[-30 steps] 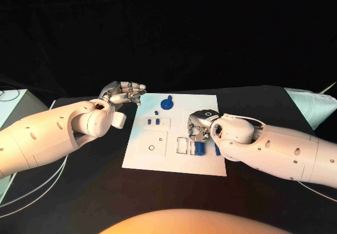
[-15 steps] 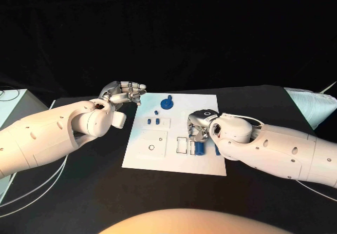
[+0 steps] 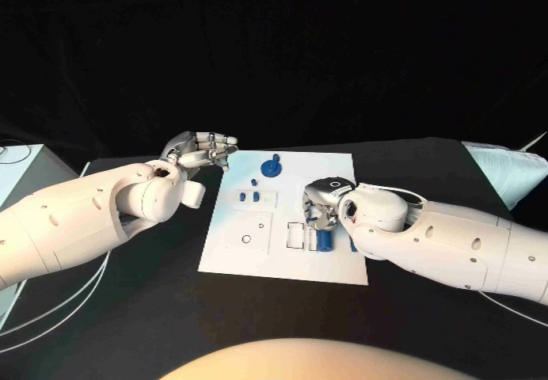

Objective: Assemble the parts on the task board

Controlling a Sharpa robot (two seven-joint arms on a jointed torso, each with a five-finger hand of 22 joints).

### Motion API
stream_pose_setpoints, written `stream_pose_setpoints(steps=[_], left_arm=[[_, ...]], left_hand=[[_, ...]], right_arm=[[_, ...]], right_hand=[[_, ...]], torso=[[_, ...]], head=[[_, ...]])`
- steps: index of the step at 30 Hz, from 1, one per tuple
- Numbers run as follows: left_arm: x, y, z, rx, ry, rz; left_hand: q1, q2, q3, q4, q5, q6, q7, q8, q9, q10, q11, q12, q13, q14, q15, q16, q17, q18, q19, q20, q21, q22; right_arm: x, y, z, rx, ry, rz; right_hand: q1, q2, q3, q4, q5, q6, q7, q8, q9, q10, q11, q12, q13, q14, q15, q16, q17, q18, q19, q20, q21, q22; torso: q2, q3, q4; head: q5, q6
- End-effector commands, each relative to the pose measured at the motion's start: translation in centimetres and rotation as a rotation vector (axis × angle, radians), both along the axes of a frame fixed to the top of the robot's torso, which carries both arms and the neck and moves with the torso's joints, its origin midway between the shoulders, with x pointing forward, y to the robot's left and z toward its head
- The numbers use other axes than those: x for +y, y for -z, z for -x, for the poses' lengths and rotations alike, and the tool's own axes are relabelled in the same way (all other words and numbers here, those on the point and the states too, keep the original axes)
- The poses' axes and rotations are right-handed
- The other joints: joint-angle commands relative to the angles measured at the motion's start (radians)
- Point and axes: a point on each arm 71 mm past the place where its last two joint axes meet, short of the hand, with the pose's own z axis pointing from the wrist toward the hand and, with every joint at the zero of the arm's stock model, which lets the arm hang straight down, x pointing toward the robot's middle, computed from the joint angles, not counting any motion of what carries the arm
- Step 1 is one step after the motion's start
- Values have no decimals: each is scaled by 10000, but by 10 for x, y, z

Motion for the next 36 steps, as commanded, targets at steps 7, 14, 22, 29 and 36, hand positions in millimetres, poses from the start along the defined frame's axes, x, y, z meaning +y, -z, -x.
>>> stream_pose_setpoints(steps=[7, 14, 22, 29, 36], left_arm=[[-2, -1, 0, -30, 75, -2], [-1, -1, 0, -27, 49, -15], [0, -1, 1, -29, 34, -25], [0, -1, 1, -29, 26, -32], [1, -1, 1, -28, 15, -41]], left_hand=[[-27, 123, 4, -59, 2, -74, -3, 40, 4, -61, -13, 70, -12, 71, 27, -71, -17, 167, 11, 9, -52, -18], [-27, 123, 4, -59, 2, -74, -3, 40, 4, -61, -13, 70, -12, 71, 27, -71, -17, 167, 11, 9, -52, -18], [-23, 142, 12, -61, 2, -74, -2, 54, 3, -61, -13, 85, -14, 72, 26, -78, -20, 167, 13, 8, -54, -20], [-23, 142, 12, -61, 2, -74, -2, 54, 3, -61, -13, 85, -14, 72, 26, -78, -20, 167, 13, 8, -54, -20], [-28, 143, 11, -60, 1, -79, 0, 60, 2, -65, -12, 91, -16, 71, 27, -83, -22, 167, 12, 8, -56, -22]], right_arm=[[0, -5, 2, -488, -159, -663], [0, -12, 5, -848, -292, -1582], [-6, -19, 8, -1198, -328, -2422], [-9, -24, 8, -1394, -375, -3262], [-10, -25, 8, -1402, -446, -3569]], right_hand=[[64, 124, 434, -93, 865, 120, -20, 200, 86, 1042, -65, 22, 2630, 1079, -38, 43, 2634, -150, 839, -14, -8, 2211], [-98, 95, 631, -172, 1052, 62, -28, 304, 159, 343, -83, -889, 1997, 1064, -57, 13, 2570, -118, 803, -32, -174, 2155], [-264, 26, 819, -239, 954, -38, -29, 395, 228, -459, -92, -2156, 1107, 1056, -65, -4, 2538, -108, 792, -41, -236, 2140], [-522, -247, 1368, -270, 879, -290, 39, 522, 357, -2838, -44, -7436, -2800, 1011, -31, -100, 2349, -35, 709, -21, -653, 2008], [-655, -466, 1714, -266, 771, -522, 216, 398, 390, -3533, 142, -11145, -5958, 918, 132, -303, 1969, 50, 613, 114, -1167, 1843]], torso=[[-3, 0, 2], [-11, -7, -5], [-3, 1, -17], [-3, 4, -8], [-2, 5, -6]], head=[[10, 20], [30, 54], [34, 99], [45, 112], [59, 114]])
